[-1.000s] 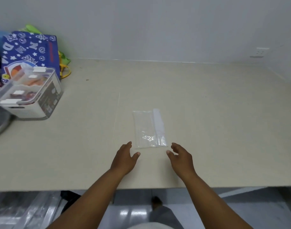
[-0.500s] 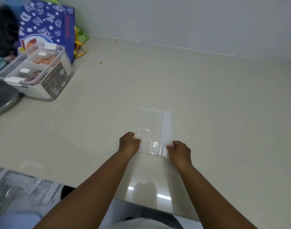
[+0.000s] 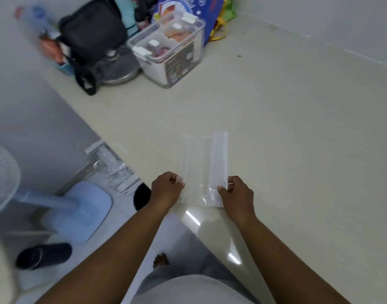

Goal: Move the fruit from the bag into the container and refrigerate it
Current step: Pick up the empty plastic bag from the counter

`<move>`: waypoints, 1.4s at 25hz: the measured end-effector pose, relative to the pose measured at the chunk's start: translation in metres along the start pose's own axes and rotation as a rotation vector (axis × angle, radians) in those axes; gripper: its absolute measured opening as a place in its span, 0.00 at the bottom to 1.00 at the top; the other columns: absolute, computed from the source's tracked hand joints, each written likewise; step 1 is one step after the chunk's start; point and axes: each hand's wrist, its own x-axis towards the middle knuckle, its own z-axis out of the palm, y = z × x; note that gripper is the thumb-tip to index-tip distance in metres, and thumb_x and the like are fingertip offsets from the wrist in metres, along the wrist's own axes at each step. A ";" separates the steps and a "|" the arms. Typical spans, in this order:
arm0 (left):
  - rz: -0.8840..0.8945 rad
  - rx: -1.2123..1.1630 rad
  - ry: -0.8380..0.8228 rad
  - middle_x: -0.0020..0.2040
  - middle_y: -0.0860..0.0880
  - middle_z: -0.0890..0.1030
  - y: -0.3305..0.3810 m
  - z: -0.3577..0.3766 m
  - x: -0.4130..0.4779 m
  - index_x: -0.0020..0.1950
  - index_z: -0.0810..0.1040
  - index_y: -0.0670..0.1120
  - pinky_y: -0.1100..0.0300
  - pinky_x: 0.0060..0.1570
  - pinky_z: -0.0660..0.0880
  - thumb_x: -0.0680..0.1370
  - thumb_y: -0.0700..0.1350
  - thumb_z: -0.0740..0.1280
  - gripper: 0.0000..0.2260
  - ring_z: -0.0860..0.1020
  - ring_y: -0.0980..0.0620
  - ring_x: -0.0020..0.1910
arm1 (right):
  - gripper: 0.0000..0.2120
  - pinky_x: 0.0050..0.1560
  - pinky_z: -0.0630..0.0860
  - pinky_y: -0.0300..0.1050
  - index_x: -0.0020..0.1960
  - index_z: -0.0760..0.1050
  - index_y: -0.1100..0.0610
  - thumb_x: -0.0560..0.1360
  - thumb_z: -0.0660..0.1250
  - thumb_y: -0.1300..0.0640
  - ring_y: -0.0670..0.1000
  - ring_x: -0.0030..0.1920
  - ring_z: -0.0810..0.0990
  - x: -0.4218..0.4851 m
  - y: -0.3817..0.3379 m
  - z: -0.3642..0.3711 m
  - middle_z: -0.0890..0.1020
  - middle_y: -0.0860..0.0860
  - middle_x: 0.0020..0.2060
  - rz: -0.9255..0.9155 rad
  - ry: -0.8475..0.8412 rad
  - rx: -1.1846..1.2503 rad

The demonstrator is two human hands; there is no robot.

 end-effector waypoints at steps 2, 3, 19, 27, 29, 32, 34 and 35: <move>-0.036 -0.047 0.083 0.40 0.51 0.82 -0.028 -0.038 -0.004 0.45 0.80 0.48 0.60 0.30 0.79 0.73 0.42 0.70 0.02 0.81 0.56 0.33 | 0.05 0.34 0.67 0.22 0.46 0.76 0.50 0.71 0.70 0.55 0.38 0.33 0.76 -0.010 -0.021 0.033 0.78 0.43 0.33 -0.052 -0.087 -0.030; -0.040 -0.053 0.115 0.39 0.52 0.81 -0.040 -0.054 -0.006 0.44 0.80 0.49 0.62 0.29 0.75 0.73 0.42 0.70 0.02 0.80 0.55 0.35 | 0.05 0.33 0.67 0.22 0.47 0.76 0.50 0.72 0.69 0.55 0.38 0.34 0.76 -0.015 -0.030 0.048 0.78 0.43 0.33 -0.075 -0.122 -0.043; -0.497 -0.302 0.171 0.48 0.48 0.82 -0.289 -0.149 0.010 0.47 0.79 0.51 0.54 0.43 0.83 0.75 0.38 0.63 0.10 0.82 0.48 0.44 | 0.09 0.36 0.70 0.26 0.53 0.77 0.51 0.74 0.65 0.60 0.42 0.38 0.79 -0.081 0.008 0.295 0.79 0.43 0.36 -0.054 -0.506 -0.385; -0.583 -0.314 0.067 0.49 0.42 0.83 -0.397 -0.072 0.132 0.51 0.80 0.45 0.46 0.44 0.83 0.75 0.37 0.64 0.08 0.83 0.44 0.43 | 0.14 0.53 0.80 0.54 0.60 0.76 0.57 0.75 0.63 0.59 0.55 0.48 0.82 0.000 0.115 0.393 0.83 0.55 0.51 0.158 -0.478 -0.504; -0.616 -0.326 0.044 0.45 0.42 0.83 -0.423 -0.056 0.165 0.49 0.79 0.45 0.48 0.39 0.84 0.75 0.36 0.65 0.06 0.83 0.47 0.37 | 0.15 0.55 0.80 0.53 0.62 0.76 0.57 0.75 0.64 0.58 0.56 0.52 0.82 0.030 0.140 0.417 0.82 0.56 0.55 0.196 -0.467 -0.550; -0.611 -0.303 -0.004 0.42 0.43 0.82 -0.454 -0.034 0.213 0.52 0.79 0.41 0.49 0.39 0.84 0.76 0.37 0.65 0.07 0.82 0.46 0.35 | 0.16 0.57 0.79 0.53 0.61 0.77 0.56 0.74 0.65 0.56 0.56 0.53 0.82 0.069 0.177 0.452 0.82 0.55 0.57 0.234 -0.476 -0.582; -0.559 -0.227 -0.026 0.44 0.42 0.82 -0.470 -0.022 0.242 0.55 0.78 0.40 0.47 0.41 0.83 0.75 0.38 0.65 0.10 0.84 0.43 0.39 | 0.18 0.59 0.78 0.51 0.63 0.75 0.57 0.74 0.64 0.54 0.56 0.52 0.83 0.088 0.195 0.469 0.81 0.54 0.59 0.234 -0.503 -0.621; -0.544 -0.231 -0.023 0.46 0.42 0.83 -0.475 -0.018 0.251 0.56 0.79 0.40 0.47 0.40 0.83 0.75 0.40 0.66 0.10 0.84 0.44 0.40 | 0.20 0.59 0.78 0.50 0.65 0.74 0.57 0.75 0.64 0.53 0.56 0.50 0.84 0.095 0.201 0.476 0.80 0.53 0.61 0.239 -0.507 -0.615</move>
